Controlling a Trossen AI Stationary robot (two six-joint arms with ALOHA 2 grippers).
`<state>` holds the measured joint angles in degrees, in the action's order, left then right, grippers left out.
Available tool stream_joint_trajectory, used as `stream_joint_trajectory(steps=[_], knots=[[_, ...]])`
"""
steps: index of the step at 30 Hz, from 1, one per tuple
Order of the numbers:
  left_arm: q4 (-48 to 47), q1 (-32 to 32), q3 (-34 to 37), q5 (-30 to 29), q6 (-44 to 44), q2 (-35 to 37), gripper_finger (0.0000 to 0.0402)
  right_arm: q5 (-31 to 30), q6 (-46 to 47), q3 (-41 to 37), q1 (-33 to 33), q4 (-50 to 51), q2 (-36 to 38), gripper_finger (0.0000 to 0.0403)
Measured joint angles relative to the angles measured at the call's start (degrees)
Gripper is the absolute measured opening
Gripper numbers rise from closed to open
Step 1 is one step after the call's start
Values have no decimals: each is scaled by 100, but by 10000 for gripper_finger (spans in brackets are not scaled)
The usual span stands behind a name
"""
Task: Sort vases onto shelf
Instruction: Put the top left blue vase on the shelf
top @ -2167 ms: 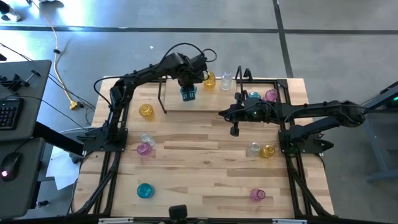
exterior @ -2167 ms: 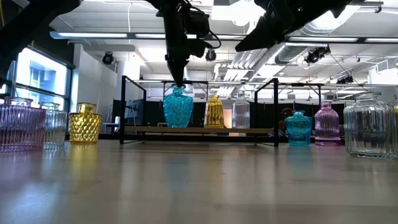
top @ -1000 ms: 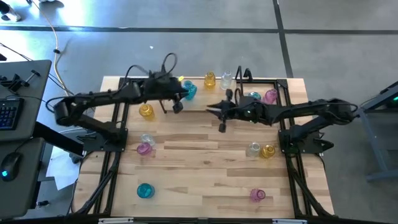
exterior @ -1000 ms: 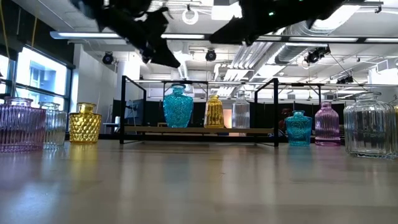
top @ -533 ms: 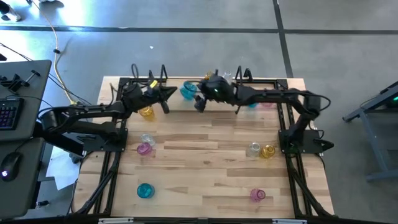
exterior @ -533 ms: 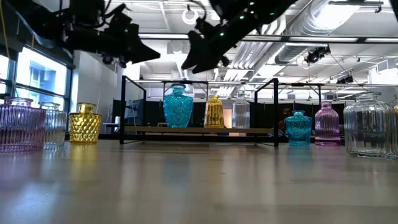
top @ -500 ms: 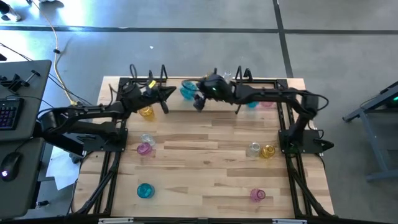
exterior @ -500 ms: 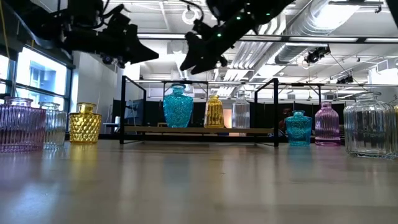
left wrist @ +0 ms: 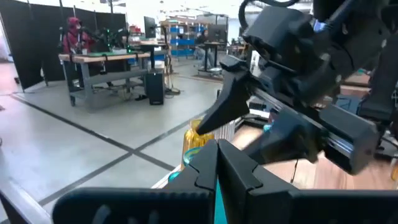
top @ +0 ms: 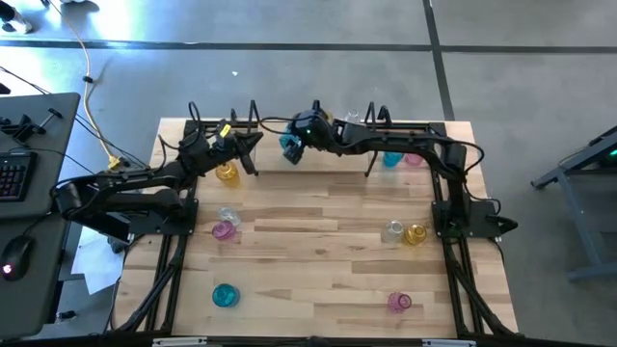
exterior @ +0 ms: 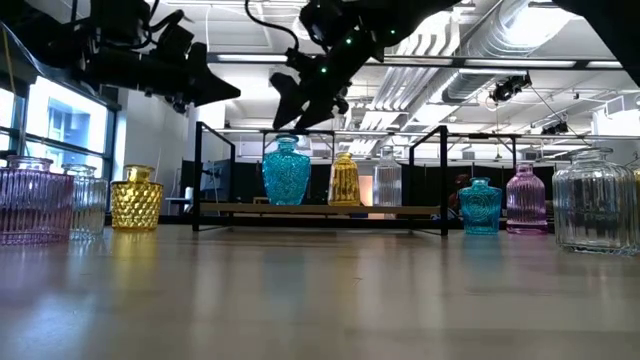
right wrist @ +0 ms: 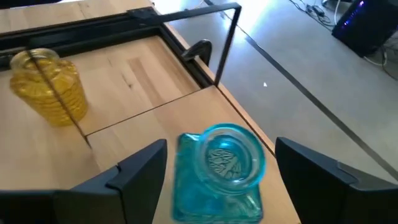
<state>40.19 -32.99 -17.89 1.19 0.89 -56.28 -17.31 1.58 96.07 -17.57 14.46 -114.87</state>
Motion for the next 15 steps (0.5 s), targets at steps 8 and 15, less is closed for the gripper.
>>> stream_joint_trajectory(steps=[8,15], knots=[[-4,0,0,4,-9,-3,1,139,112,-26,-180,13,-44,282],[-34,0,0,7,-26,-3,1,143,101,-28,-240,55,-46,282]])
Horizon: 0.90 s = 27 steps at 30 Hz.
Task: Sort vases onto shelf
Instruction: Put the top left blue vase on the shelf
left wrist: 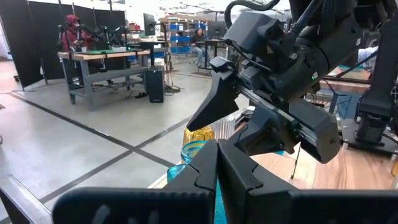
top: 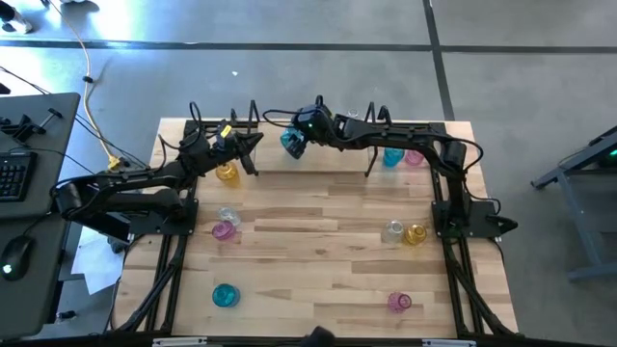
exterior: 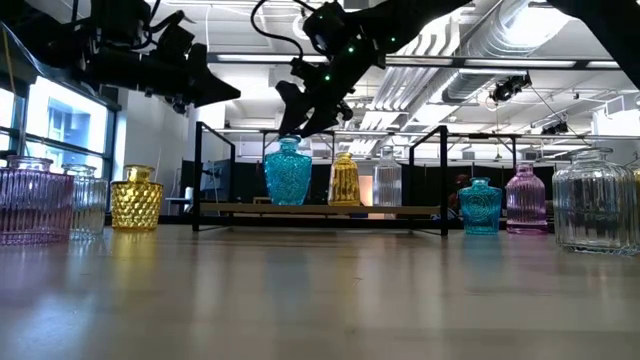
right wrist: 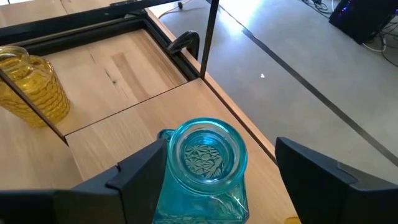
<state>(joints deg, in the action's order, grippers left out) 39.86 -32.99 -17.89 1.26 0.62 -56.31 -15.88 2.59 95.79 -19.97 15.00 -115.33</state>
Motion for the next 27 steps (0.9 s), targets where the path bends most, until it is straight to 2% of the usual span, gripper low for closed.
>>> stream_joint_trajectory(steps=[17,22,27], knots=[[-86,2,-4,2,22,-2,0,-28,-419,-7,-79,39,39,282],[-111,4,-4,4,19,-2,0,-59,-556,156,12,381,242,281],[-167,-3,-4,1,-23,-4,0,33,-770,214,289,550,315,250]])
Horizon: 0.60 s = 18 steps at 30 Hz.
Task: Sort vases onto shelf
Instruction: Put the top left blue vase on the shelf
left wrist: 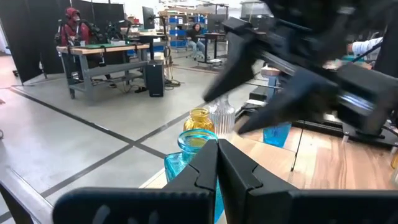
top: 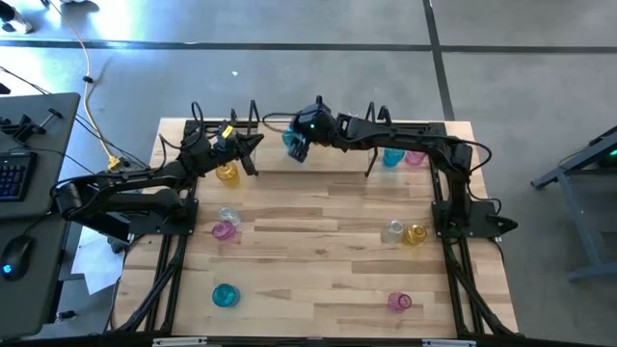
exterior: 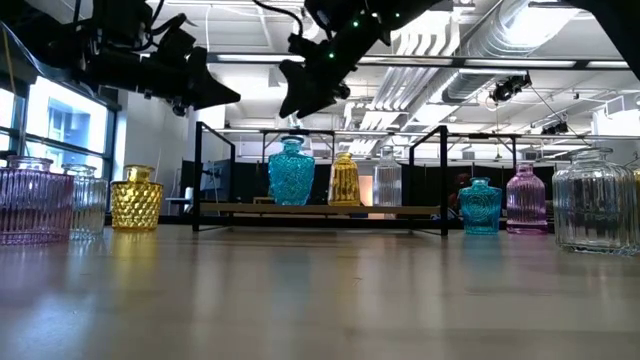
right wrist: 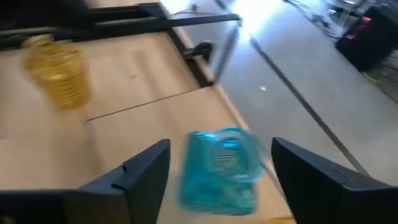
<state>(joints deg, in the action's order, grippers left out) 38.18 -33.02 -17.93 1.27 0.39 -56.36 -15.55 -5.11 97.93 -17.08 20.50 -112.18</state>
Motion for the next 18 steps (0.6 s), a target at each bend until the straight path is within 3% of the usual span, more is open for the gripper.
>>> stream_joint_trajectory(steps=[12,18], knots=[[17,-11,0,-3,-1,0,0,465,19,-142,214,75,-387,14],[11,-11,-2,0,21,-1,0,449,218,-142,93,-164,-632,29]])
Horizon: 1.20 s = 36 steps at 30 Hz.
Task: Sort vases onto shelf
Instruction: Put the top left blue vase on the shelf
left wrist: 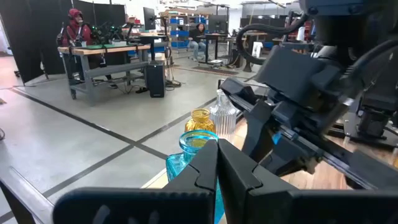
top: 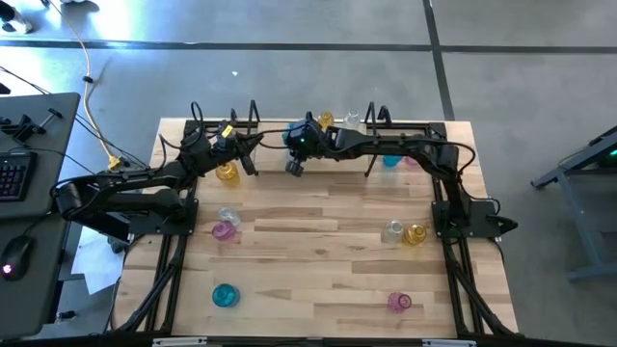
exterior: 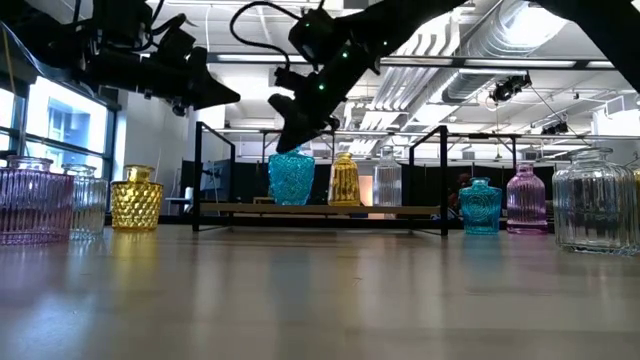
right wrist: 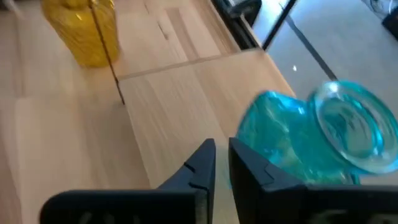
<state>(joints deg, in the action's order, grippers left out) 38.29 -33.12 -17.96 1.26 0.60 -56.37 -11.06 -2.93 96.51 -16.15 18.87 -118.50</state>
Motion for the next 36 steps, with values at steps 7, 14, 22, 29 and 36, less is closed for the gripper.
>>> stream_joint_trajectory(steps=[7,14,22,29,36], knots=[[-52,0,0,1,24,1,0,-242,238,8,-144,34,-73,25],[-53,0,0,1,24,1,0,-375,356,8,-260,85,-76,23],[-66,-1,0,1,26,1,0,-201,131,82,-289,202,-64,24],[-68,-2,0,1,17,1,0,35,-574,435,-160,284,-80,24],[-71,-4,0,-27,-21,1,0,14,-1047,884,-142,788,-329,24]])
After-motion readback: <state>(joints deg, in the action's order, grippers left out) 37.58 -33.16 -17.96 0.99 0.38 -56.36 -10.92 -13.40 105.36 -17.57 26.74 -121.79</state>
